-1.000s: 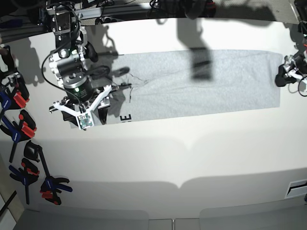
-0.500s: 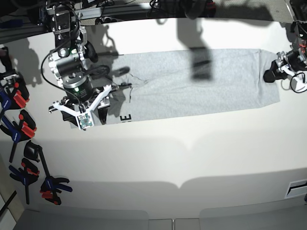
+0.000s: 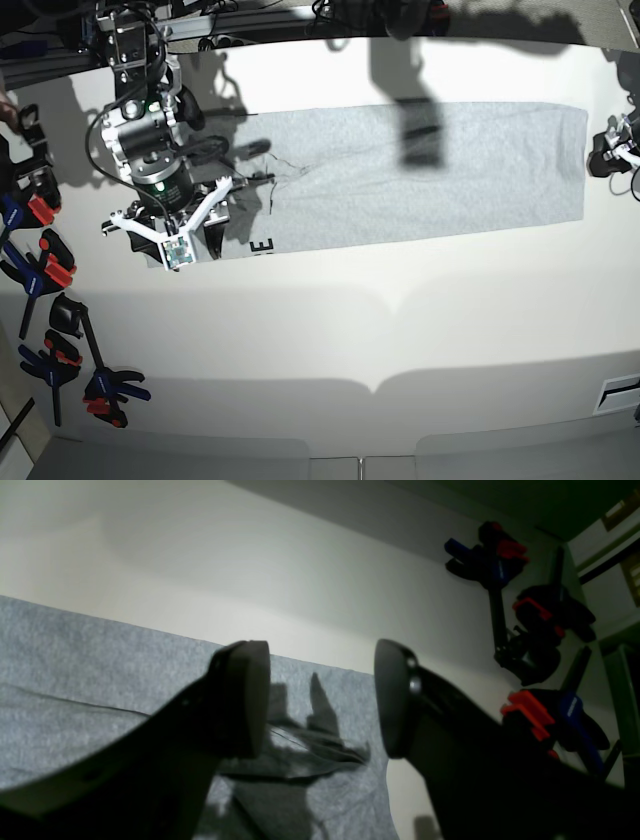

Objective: Fold the T-shirt properly
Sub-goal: 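Move the left gripper to the collar end of the strip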

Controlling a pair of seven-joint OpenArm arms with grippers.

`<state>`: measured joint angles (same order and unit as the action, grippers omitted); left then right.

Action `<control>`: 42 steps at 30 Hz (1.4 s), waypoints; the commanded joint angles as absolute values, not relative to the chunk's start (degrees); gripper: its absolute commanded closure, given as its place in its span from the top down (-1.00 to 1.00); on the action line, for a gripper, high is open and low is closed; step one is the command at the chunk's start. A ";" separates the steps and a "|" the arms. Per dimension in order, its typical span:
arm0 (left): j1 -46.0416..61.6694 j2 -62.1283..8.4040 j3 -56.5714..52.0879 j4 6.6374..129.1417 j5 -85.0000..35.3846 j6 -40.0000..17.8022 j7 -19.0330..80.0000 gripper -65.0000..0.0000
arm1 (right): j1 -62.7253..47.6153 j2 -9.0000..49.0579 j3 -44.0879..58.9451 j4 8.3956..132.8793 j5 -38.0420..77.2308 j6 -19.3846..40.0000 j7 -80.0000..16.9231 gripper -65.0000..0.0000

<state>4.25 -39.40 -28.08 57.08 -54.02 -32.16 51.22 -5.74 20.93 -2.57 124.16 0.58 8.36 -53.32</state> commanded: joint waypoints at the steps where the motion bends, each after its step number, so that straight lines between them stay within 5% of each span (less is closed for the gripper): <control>1: 3.79 -41.15 -28.42 57.74 -53.93 -32.56 50.37 0.41 | -4.95 21.43 -2.31 125.29 0.34 7.77 -52.12 -0.04; 10: 3.84 -41.12 -28.42 57.71 -53.41 -32.53 50.33 0.37 | -4.95 21.43 -2.31 125.27 0.32 7.77 -52.14 -0.04; 16: 3.81 -40.29 -28.40 57.71 -60.07 -34.74 63.96 0.37 | -4.95 21.43 -2.31 125.27 0.34 7.77 -52.12 -0.04; 28: 3.81 -28.42 -28.40 57.71 -58.28 -39.51 68.36 0.37 | -4.95 21.45 -2.31 125.27 -0.08 7.77 -52.49 -0.04; 38: 3.81 -32.56 -28.40 57.71 -64.62 -39.48 72.42 0.37 | -4.95 21.43 -2.31 125.27 -0.08 7.77 -52.51 -0.04; 42: 3.81 -33.34 -28.40 57.74 -64.62 -39.48 71.46 0.10 | -4.95 21.43 -2.31 125.27 -0.05 7.77 -52.51 -0.04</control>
